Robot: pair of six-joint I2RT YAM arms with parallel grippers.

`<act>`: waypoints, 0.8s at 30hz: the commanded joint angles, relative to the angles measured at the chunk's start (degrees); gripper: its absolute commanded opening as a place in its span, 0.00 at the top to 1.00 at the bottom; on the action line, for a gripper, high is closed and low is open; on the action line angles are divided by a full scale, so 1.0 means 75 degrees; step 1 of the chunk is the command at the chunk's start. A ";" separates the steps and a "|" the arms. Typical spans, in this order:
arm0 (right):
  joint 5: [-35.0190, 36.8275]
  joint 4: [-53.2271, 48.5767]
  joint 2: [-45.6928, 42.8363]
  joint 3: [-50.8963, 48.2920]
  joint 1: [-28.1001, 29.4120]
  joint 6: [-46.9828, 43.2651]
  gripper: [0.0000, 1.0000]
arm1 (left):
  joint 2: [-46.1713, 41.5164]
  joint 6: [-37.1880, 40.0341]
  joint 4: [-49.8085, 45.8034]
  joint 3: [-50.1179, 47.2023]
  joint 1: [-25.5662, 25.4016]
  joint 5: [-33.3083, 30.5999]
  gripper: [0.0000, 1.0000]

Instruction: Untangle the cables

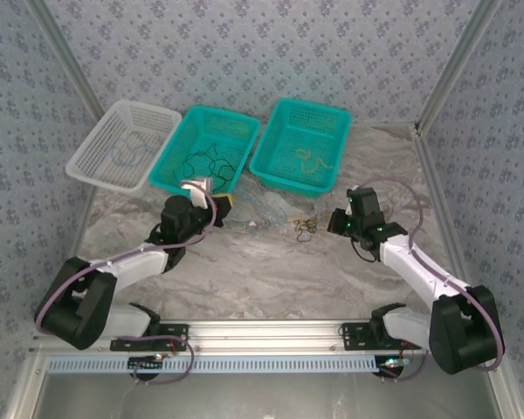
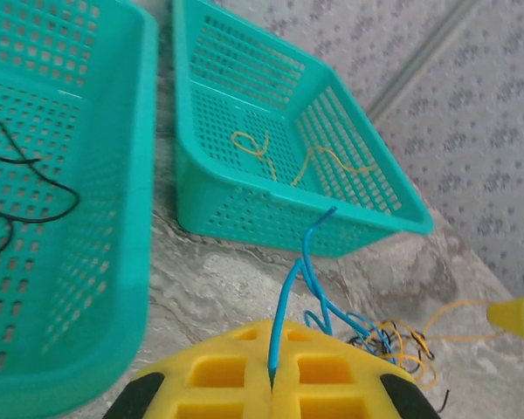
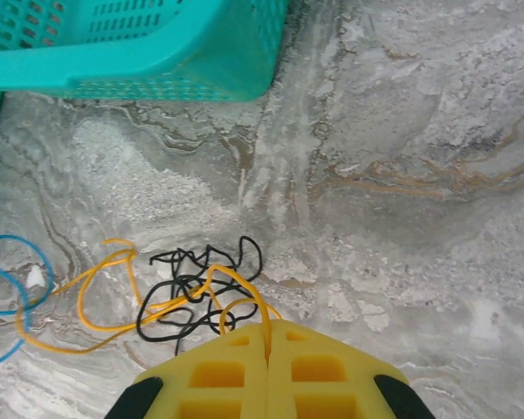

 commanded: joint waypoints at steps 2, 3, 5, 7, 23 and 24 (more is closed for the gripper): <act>0.0415 -0.0445 0.0198 -0.0034 -0.0162 0.0322 1.00 | -0.0706 -0.0832 -0.0028 -0.0160 0.0203 -0.0935 1.00; 0.0439 -0.0506 0.0247 -0.0020 -0.0201 0.0343 1.00 | -0.0891 -0.0876 -0.0162 -0.0186 0.0248 -0.1089 1.00; 0.0516 -0.0603 0.0308 -0.0010 -0.0252 0.0427 1.00 | -0.1158 -0.0970 -0.0425 -0.0221 0.0340 -0.1308 1.00; 0.0561 -0.0620 0.0305 -0.0047 -0.0322 0.0481 1.00 | -0.1429 -0.1246 -0.0690 -0.0284 0.0481 -0.1566 1.00; 0.0562 -0.0772 0.0113 -0.0077 -0.0572 0.0321 1.00 | -0.3008 -0.2310 -0.2507 -0.0216 0.1691 -0.1742 1.00; 0.0558 -0.0775 0.0113 -0.0076 -0.0589 0.0324 1.00 | -0.3127 -0.2363 -0.2629 -0.0172 0.1834 -0.1667 1.00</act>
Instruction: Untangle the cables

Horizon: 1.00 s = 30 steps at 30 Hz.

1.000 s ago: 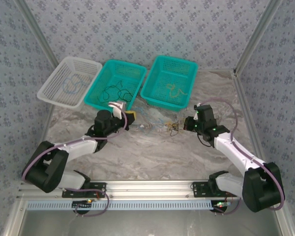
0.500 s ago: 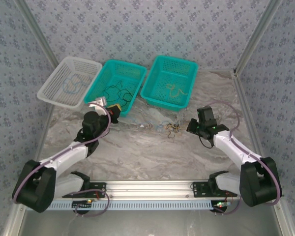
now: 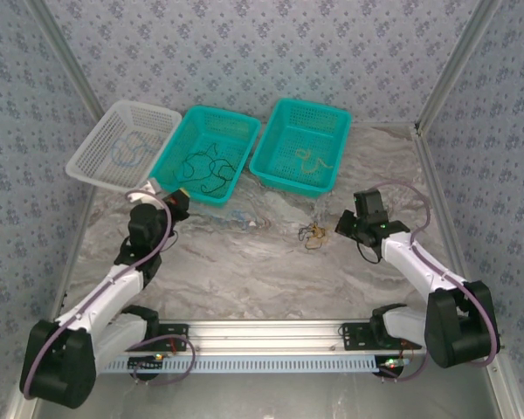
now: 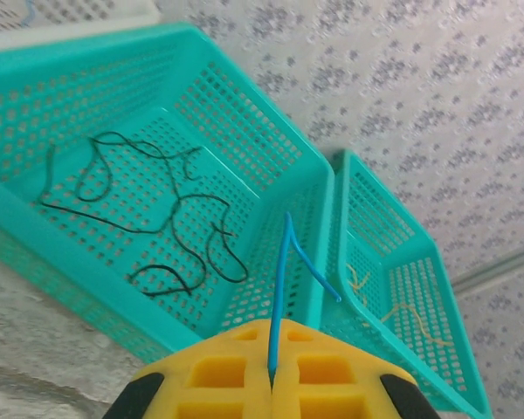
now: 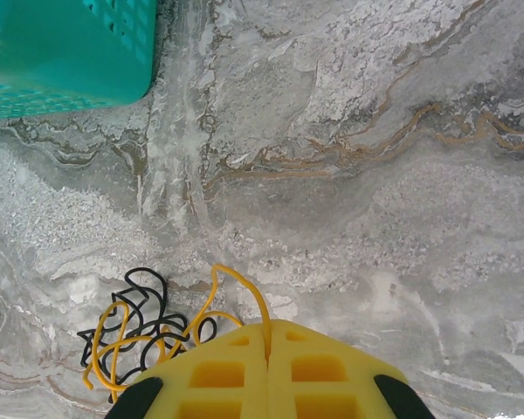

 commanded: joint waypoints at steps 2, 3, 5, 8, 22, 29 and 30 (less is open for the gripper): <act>0.0102 -0.0250 -0.0109 -0.0075 -0.0083 -0.0019 1.00 | -0.0526 -0.0338 -0.0748 0.0449 0.0505 0.0274 1.00; 0.0078 -0.0236 -0.0109 -0.0074 -0.0093 -0.0029 1.00 | -0.0604 -0.0374 -0.0863 0.0495 0.0594 0.0364 1.00; -0.0007 -0.0184 -0.0109 -0.0068 -0.0099 -0.0026 1.00 | -0.0695 -0.0390 -0.1084 0.0627 0.0689 0.0523 1.00; -0.0312 0.0045 -0.0109 -0.0081 -0.0106 -0.0100 0.93 | -0.0760 -0.0401 -0.1355 0.0861 0.0788 0.0779 1.00; -0.0764 0.0391 -0.0301 -0.0064 -0.0095 -0.0183 0.65 | -0.0568 0.0781 -0.3727 0.3740 0.1016 0.1146 1.00; -0.0796 0.0555 -0.0436 -0.0152 -0.0097 -0.0131 0.44 | 0.0129 0.1884 -0.4725 0.5728 0.1028 0.0501 1.00; -0.0781 0.0578 -0.0458 -0.0169 -0.0095 -0.0126 0.42 | 0.0219 0.1976 -0.4809 0.5972 0.1033 0.0298 1.00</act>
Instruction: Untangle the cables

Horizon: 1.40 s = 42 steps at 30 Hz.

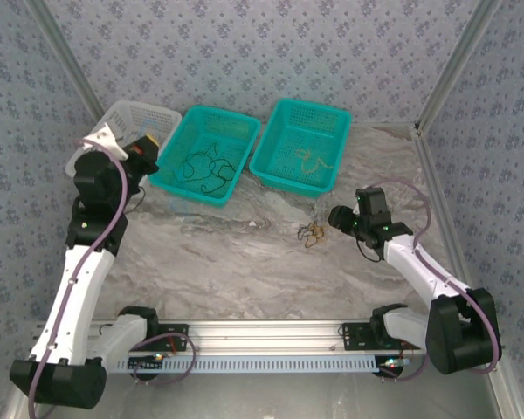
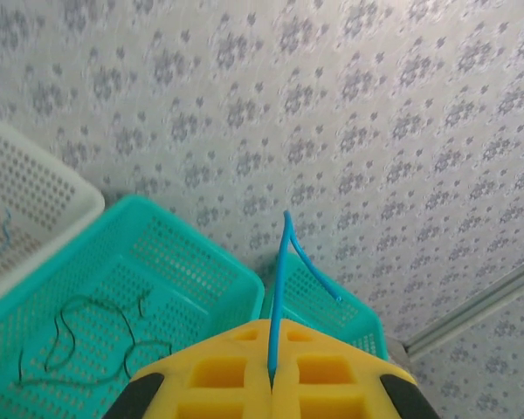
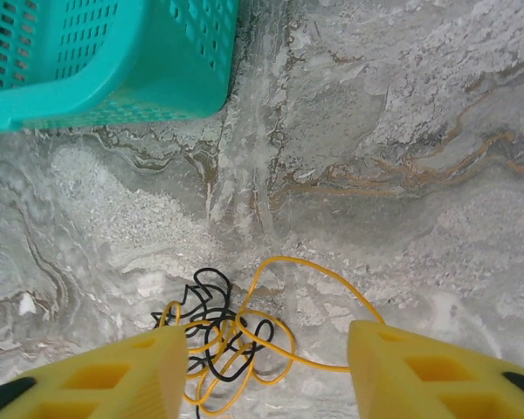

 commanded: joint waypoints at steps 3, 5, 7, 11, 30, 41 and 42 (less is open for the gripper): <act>-0.0026 0.0134 -0.0203 -0.0156 -0.0031 -0.0021 0.35 | 0.0535 0.1140 -0.1055 0.1565 0.0084 -0.1149 1.00; -0.0014 0.0130 -0.0216 -0.0155 -0.0031 -0.0034 0.33 | 0.0836 0.1425 -0.1229 0.2098 0.0141 -0.1499 1.00; -0.0004 0.0136 -0.0216 -0.0155 -0.0035 -0.0046 0.32 | 0.1143 0.1621 -0.1105 0.2474 0.0263 -0.1596 1.00; 0.0055 0.0207 -0.0216 -0.0197 -0.0032 -0.0029 0.31 | 0.2072 0.1554 -0.0787 0.3210 0.0802 -0.1242 1.00; 0.0208 0.0107 -0.0622 -0.0430 -0.0022 0.0118 0.30 | 0.6631 0.1685 -0.2199 0.8154 0.2508 -0.1046 1.00; 0.0255 -0.0033 -0.0801 -0.0434 -0.0001 0.0103 0.31 | 1.1322 0.2015 -0.6428 1.5874 0.2576 -0.1390 0.97; 0.0268 -0.0043 -0.0833 -0.0454 0.0004 0.0105 0.30 | 1.1215 0.1932 -0.6311 1.5402 0.2593 -0.1438 0.94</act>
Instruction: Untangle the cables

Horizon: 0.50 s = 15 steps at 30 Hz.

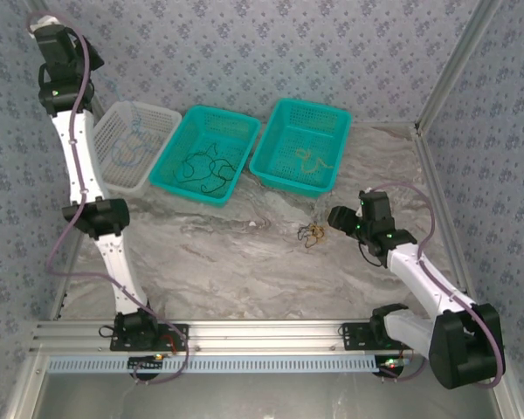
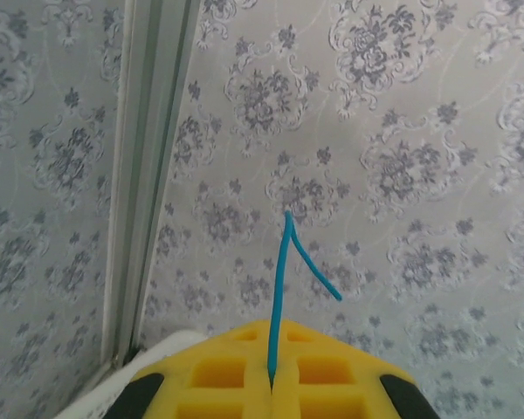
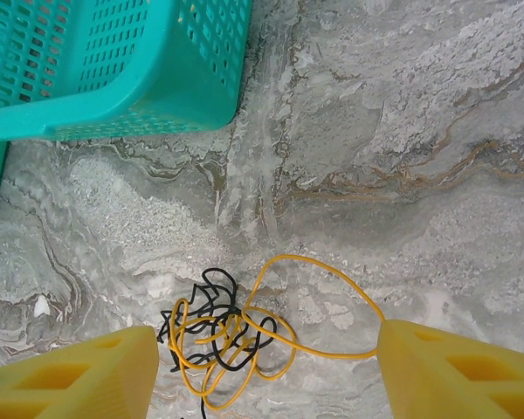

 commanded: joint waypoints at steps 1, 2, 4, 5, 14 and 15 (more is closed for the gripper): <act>0.0179 -0.0204 -0.0178 -0.0105 -0.0004 0.0089 0.30 | 0.0515 -0.0026 -0.1609 0.0746 0.0066 -0.0290 0.91; 0.0185 -0.0229 -0.0203 -0.0119 0.0002 0.0081 0.30 | 0.0754 -0.0046 -0.1763 0.1058 0.0068 -0.0308 0.88; 0.0223 -0.0270 -0.0272 -0.0127 0.0000 0.0072 0.30 | 0.0904 0.0000 -0.1868 0.1097 0.0069 -0.0329 0.66; 0.0240 -0.0285 -0.0296 -0.0128 -0.0001 0.0067 0.30 | 0.0944 0.0033 -0.1892 0.1093 0.0070 -0.0351 0.52; 0.0272 -0.0233 -0.0319 -0.0173 -0.0004 0.0029 0.30 | 0.0593 0.0218 -0.1804 0.0683 0.0118 -0.0417 0.01; 0.0245 -0.0209 -0.0310 -0.0179 -0.0006 0.0030 0.30 | 0.0515 0.0209 -0.1783 0.0618 0.0132 -0.0350 0.01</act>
